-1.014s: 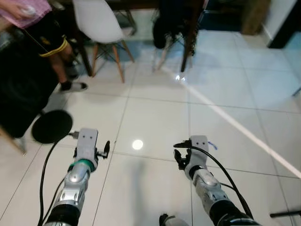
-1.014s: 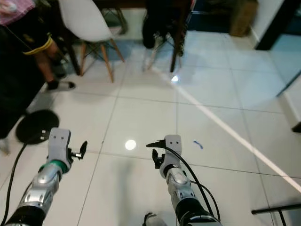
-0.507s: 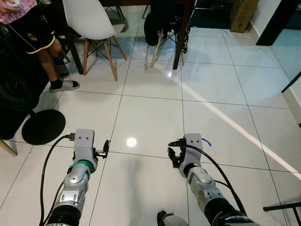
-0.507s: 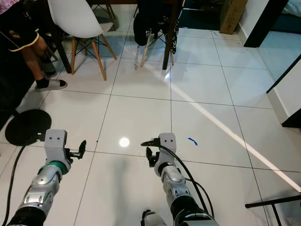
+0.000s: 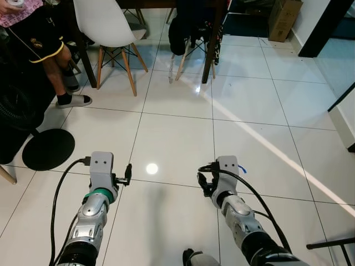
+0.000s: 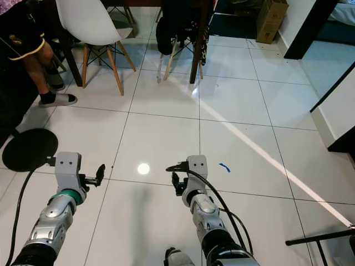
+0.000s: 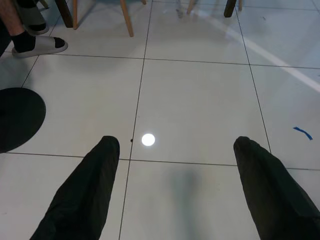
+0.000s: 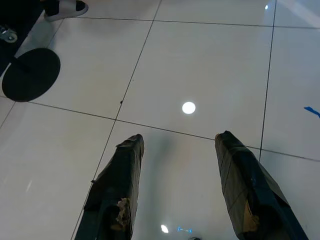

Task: Hang hanger

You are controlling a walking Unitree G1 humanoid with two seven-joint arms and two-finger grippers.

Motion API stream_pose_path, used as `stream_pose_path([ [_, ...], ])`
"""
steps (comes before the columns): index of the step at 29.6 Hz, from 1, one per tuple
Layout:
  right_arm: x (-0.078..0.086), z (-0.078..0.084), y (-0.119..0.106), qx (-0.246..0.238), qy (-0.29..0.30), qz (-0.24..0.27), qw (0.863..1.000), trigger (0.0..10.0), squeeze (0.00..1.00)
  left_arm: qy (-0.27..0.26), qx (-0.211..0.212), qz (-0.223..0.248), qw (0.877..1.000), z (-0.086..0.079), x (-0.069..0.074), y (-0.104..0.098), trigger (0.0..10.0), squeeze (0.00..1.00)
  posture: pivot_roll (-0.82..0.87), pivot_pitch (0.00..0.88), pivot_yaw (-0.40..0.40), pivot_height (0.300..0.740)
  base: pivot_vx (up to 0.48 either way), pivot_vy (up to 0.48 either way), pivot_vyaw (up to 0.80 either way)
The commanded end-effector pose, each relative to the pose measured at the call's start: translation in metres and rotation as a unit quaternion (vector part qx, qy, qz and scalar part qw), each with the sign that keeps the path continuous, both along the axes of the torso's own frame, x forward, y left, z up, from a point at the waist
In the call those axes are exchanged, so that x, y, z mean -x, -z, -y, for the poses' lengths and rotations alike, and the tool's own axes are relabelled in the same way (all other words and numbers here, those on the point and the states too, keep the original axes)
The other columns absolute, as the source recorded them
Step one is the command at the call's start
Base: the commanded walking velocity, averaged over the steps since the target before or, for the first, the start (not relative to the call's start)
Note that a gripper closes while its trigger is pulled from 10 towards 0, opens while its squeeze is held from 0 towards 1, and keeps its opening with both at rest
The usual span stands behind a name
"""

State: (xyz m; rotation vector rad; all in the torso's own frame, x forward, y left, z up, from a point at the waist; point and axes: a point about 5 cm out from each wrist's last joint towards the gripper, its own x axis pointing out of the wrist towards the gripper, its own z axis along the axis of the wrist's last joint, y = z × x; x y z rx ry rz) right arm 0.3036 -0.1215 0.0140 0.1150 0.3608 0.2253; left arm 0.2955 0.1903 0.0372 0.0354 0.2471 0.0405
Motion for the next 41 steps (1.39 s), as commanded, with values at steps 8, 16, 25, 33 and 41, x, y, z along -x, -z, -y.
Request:
stream_pose_path([
  [8, 0.0019, 0.0024, 0.0031, 0.006, -0.006, -0.011, 1.000, 10.0, 0.00, 0.003, 0.005, -0.003, 1.000, 0.0033, 0.0041, 0.0039, 10.0, 0.00, 0.03, 0.066, 0.009, 0.740, 0.289, 0.000, -0.23],
  [16, 0.0025, 0.0027, 0.0044, 0.008, -0.007, -0.016, 1.000, 10.0, 0.00, 0.006, 0.003, -0.004, 1.000, 0.0038, 0.0051, 0.0043, 10.0, 0.00, 0.03, 0.064, 0.006, 0.740, 0.289, 0.000, -0.60],
  [25, 0.0029, 0.0002, 0.0050, 0.006, -0.009, -0.018, 1.000, 10.0, 0.00, 0.006, 0.001, -0.005, 1.000, 0.0006, 0.0068, 0.0048, 10.0, 0.00, 0.04, 0.059, 0.008, 0.740, 0.290, 0.000, 0.00],
  [33, 0.0021, -0.0004, 0.0044, 0.006, -0.007, -0.019, 1.000, 10.0, 0.00, 0.008, 0.001, -0.004, 1.000, 0.0002, 0.0056, 0.0032, 10.0, 0.00, 0.04, 0.067, 0.012, 0.740, 0.288, 0.000, -0.07],
  [41, 0.0041, -0.0007, 0.0067, 0.007, -0.007, -0.024, 1.000, 10.0, 0.00, 0.008, 0.000, -0.005, 1.000, -0.0022, 0.0071, 0.0034, 10.0, 0.00, 0.04, 0.078, 0.015, 0.740, 0.290, 0.000, -0.77],
])
